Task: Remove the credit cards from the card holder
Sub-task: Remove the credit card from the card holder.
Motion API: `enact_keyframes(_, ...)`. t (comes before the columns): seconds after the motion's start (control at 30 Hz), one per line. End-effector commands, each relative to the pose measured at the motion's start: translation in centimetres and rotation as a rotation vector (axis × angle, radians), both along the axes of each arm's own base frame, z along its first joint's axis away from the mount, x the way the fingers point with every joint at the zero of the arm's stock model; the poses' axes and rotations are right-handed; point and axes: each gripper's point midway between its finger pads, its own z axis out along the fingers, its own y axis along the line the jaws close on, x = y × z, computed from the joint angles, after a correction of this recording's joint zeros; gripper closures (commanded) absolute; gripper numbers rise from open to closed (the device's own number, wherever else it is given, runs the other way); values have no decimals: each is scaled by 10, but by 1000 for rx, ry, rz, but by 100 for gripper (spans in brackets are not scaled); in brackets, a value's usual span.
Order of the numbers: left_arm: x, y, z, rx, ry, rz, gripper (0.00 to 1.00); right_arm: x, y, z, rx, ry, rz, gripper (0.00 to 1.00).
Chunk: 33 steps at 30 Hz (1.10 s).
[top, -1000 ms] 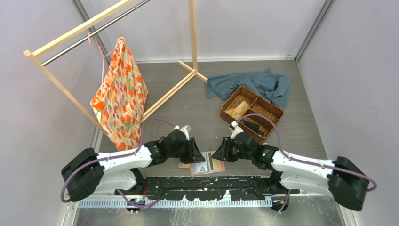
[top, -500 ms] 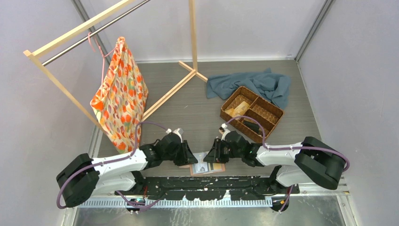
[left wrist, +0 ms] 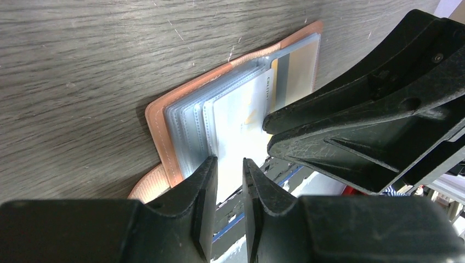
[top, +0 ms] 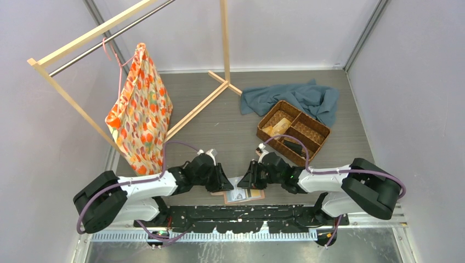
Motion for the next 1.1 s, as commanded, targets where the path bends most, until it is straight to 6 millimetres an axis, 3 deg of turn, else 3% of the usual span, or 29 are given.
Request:
enact_keyframes(0.0,7,-5,3,-10,-19,5,75,9,2,6,23,-29,-30,68)
enact_keyframes(0.3,9,-7,17,-9,-42,-14,76,13,-18,15,-37,-92,-68,68)
enact_keyframes(0.57,14,-16,38,-43,-79,-31,76,12,-14,8,-38,-75,-53,69)
enact_keyframes(1.07,12,-11,11,6,-43,-17,77,13,-16,7,-37,-72,-62,69)
